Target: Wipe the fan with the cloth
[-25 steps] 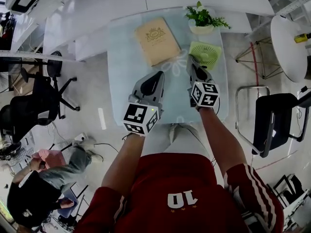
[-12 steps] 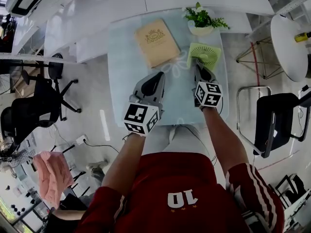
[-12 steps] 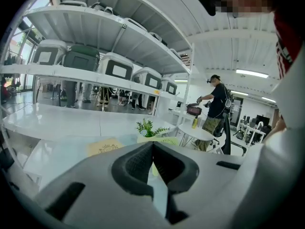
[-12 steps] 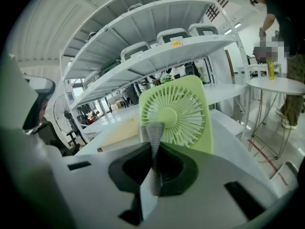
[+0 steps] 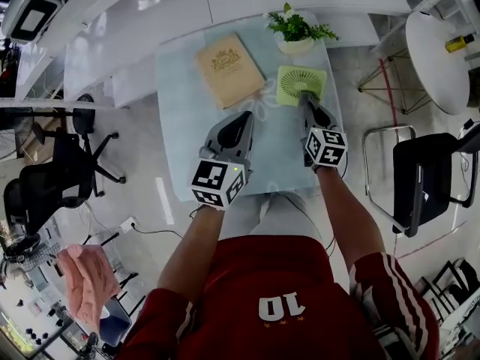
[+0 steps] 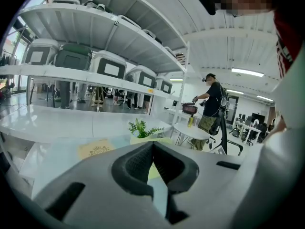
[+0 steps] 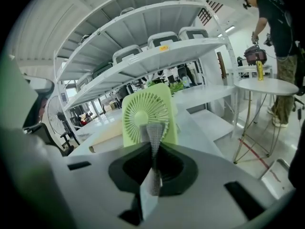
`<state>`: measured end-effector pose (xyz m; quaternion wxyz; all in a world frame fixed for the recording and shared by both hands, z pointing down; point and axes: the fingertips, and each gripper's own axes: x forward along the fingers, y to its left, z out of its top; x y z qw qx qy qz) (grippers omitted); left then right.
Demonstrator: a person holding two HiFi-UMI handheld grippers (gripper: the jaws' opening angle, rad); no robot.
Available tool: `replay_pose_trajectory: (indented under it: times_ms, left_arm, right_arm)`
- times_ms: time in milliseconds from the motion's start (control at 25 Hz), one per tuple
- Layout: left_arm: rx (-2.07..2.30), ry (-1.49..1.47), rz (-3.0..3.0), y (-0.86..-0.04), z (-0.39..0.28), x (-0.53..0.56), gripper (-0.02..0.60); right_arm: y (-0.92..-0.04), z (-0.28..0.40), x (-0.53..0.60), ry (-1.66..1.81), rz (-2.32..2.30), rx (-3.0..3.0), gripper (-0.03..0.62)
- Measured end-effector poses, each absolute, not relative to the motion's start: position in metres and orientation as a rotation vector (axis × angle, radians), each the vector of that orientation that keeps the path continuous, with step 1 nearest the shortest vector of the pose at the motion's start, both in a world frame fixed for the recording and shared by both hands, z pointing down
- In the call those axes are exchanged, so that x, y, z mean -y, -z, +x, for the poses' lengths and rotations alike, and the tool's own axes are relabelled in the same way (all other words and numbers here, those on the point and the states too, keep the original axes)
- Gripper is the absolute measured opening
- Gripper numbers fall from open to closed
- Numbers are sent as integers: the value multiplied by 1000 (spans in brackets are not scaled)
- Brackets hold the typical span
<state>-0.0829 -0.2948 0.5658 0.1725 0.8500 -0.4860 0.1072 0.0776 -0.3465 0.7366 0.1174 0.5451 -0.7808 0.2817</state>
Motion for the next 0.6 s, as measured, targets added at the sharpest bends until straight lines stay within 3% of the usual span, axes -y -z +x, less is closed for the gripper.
replay_pose_trajectory:
  times_ms: [600]
  left_arm:
    - [1357, -306, 2451, -555, -55, 294, 0]
  right_arm:
    - [-733, 138, 338, -799, 1672, 2205, 20]
